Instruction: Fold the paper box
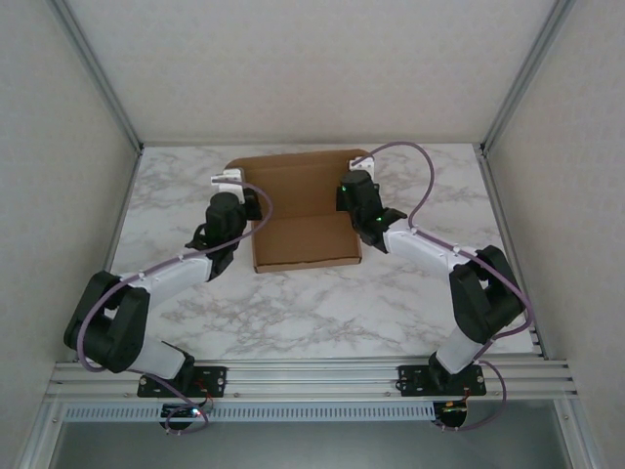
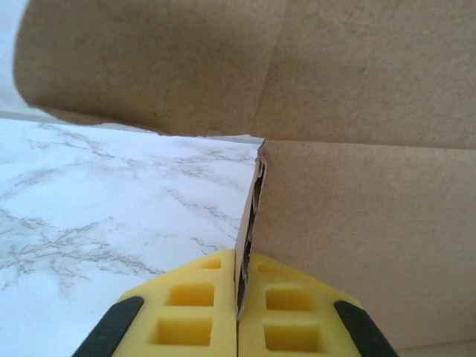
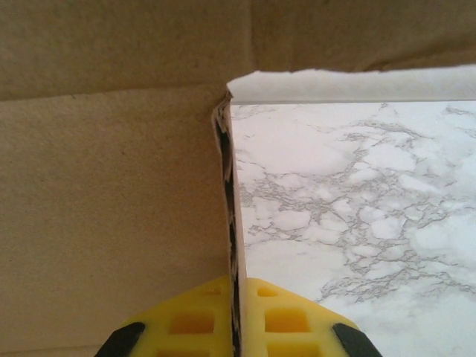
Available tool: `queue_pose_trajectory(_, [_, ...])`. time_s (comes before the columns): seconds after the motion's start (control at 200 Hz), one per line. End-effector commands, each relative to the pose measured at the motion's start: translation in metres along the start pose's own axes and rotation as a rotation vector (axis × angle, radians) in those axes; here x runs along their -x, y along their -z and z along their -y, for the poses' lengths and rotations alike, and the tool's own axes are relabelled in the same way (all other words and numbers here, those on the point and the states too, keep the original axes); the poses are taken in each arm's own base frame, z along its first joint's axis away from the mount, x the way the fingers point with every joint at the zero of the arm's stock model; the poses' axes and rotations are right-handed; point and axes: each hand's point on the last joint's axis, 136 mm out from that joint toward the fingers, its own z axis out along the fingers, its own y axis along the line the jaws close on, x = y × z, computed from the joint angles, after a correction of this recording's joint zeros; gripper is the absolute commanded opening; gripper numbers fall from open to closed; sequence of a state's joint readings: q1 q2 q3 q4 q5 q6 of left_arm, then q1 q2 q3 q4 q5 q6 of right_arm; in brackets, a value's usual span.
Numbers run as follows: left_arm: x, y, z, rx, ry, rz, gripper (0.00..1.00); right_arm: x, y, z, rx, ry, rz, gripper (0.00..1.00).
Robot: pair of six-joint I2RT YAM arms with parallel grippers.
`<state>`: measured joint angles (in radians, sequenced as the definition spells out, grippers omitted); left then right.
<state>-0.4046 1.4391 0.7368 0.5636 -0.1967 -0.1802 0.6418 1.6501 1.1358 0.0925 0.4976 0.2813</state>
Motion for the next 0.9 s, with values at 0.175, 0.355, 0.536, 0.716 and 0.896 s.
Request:
queue_pose_trajectory(0.175, [0.005,0.020,0.007,-0.029,0.074,0.010,0.00,0.014,0.023,-0.033,0.123,-0.032,0.064,0.00])
queue_pose_trajectory(0.355, [0.004,0.029,0.008,-0.037,0.134,0.023,0.00,0.009,0.029,-0.032,0.147,-0.036,0.061,0.00])
queue_pose_trajectory(0.536, [0.007,0.033,0.018,-0.062,0.157,0.071,0.00,0.001,0.033,-0.042,0.221,-0.021,0.045,0.00])
queue_pose_trajectory(0.716, [0.016,0.044,0.022,-0.070,0.149,0.142,0.00,0.002,0.038,-0.050,0.287,-0.036,0.092,0.00])
queue_pose_trajectory(0.896, [0.007,0.052,0.019,-0.084,0.182,0.178,0.00,-0.007,0.039,-0.053,0.317,-0.018,0.111,0.00])
